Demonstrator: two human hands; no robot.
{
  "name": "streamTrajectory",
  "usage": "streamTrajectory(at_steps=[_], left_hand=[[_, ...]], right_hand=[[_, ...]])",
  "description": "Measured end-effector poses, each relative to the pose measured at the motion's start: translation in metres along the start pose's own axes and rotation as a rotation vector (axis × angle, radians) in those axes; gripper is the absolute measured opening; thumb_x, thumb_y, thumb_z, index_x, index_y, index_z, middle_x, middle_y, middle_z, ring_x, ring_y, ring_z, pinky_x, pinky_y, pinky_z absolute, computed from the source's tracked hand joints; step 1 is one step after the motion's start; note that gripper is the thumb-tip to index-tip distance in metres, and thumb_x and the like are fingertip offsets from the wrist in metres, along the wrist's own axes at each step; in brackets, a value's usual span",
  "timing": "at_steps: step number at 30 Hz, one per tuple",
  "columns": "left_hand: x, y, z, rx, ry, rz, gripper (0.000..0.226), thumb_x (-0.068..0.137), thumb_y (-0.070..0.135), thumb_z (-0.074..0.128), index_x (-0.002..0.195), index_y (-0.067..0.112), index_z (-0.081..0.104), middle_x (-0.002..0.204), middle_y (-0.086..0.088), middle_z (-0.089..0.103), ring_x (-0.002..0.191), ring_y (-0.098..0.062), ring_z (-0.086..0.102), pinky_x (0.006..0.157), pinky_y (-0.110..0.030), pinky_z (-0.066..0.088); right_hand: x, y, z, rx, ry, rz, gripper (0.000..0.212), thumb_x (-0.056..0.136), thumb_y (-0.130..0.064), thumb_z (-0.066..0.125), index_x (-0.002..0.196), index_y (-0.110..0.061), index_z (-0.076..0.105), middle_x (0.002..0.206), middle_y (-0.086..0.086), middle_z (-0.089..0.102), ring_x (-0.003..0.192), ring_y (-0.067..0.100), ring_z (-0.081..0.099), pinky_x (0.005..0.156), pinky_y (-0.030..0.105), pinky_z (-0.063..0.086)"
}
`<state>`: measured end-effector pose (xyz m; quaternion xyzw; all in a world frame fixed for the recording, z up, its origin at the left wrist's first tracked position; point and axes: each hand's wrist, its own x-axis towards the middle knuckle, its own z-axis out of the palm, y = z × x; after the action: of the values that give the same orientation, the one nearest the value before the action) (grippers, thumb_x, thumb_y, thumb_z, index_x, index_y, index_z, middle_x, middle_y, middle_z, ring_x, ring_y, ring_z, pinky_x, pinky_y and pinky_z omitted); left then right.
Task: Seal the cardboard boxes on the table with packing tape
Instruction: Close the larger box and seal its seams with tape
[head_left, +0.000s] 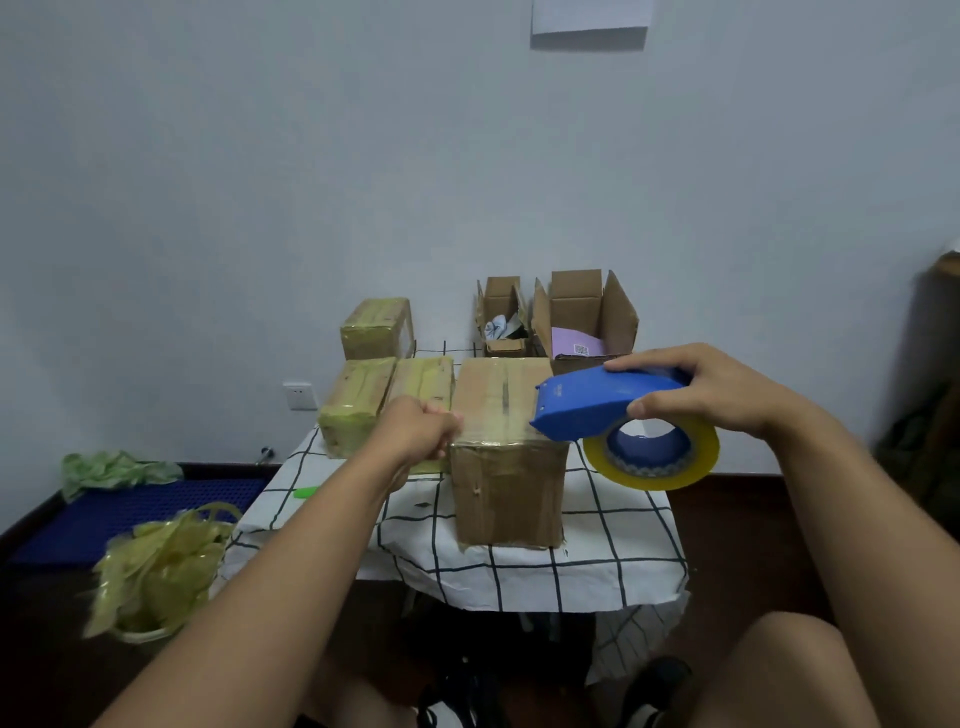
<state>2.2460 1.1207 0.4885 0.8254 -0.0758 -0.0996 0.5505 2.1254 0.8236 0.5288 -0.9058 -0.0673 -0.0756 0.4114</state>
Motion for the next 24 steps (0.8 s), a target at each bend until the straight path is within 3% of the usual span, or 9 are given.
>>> streamTrajectory(at_steps=[3, 7, 12, 19, 24], left_hand=[[0.001, -0.001, 0.004, 0.002, 0.033, -0.003, 0.02, 0.087, 0.003, 0.069, 0.071, 0.007, 0.058, 0.065, -0.01, 0.056, 0.053, -0.016, 0.05, 0.061, -0.032, 0.051], [0.001, -0.004, 0.002, -0.02, 0.033, -0.006, 0.019, 0.089, 0.002, 0.066, 0.072, 0.007, 0.059, 0.064, -0.009, 0.056, 0.054, -0.016, 0.049, 0.058, -0.029, 0.048], [0.001, -0.009, 0.0, -0.041, 0.024, -0.011, 0.019, 0.092, 0.002, 0.063, 0.074, 0.005, 0.059, 0.066, -0.009, 0.056, 0.054, -0.014, 0.049, 0.053, -0.024, 0.048], [0.003, -0.01, 0.003, 0.019, 0.025, 0.011, 0.013, 0.088, 0.003, 0.069, 0.079, 0.006, 0.059, 0.069, -0.012, 0.06, 0.056, -0.018, 0.052, 0.055, -0.029, 0.048], [0.004, -0.012, 0.002, 0.047, 0.011, 0.001, 0.015, 0.088, 0.003, 0.069, 0.076, 0.005, 0.061, 0.065, -0.012, 0.059, 0.054, -0.02, 0.05, 0.055, -0.03, 0.047]], right_hand=[[0.002, 0.003, 0.001, 0.007, -0.016, 0.017, 0.041, 0.079, -0.037, 0.08, 0.117, -0.046, 0.069, 0.116, -0.01, 0.063, 0.094, 0.003, 0.063, 0.075, 0.014, 0.049], [0.007, 0.004, 0.003, -0.012, -0.039, 0.03, 0.038, 0.085, -0.023, 0.077, 0.118, -0.04, 0.069, 0.114, -0.009, 0.063, 0.092, -0.001, 0.062, 0.072, 0.009, 0.048], [0.009, 0.003, 0.003, -0.025, -0.048, 0.032, 0.036, 0.086, -0.025, 0.076, 0.117, -0.041, 0.069, 0.114, -0.011, 0.064, 0.095, 0.007, 0.064, 0.074, 0.013, 0.048], [0.012, 0.003, 0.0, -0.039, -0.075, 0.037, 0.035, 0.086, -0.026, 0.077, 0.117, -0.039, 0.07, 0.115, -0.01, 0.064, 0.101, 0.014, 0.063, 0.082, 0.02, 0.047], [0.012, 0.003, 0.001, -0.034, -0.081, 0.045, 0.041, 0.076, -0.042, 0.076, 0.117, -0.042, 0.07, 0.116, -0.009, 0.064, 0.101, 0.015, 0.064, 0.081, 0.02, 0.047]])
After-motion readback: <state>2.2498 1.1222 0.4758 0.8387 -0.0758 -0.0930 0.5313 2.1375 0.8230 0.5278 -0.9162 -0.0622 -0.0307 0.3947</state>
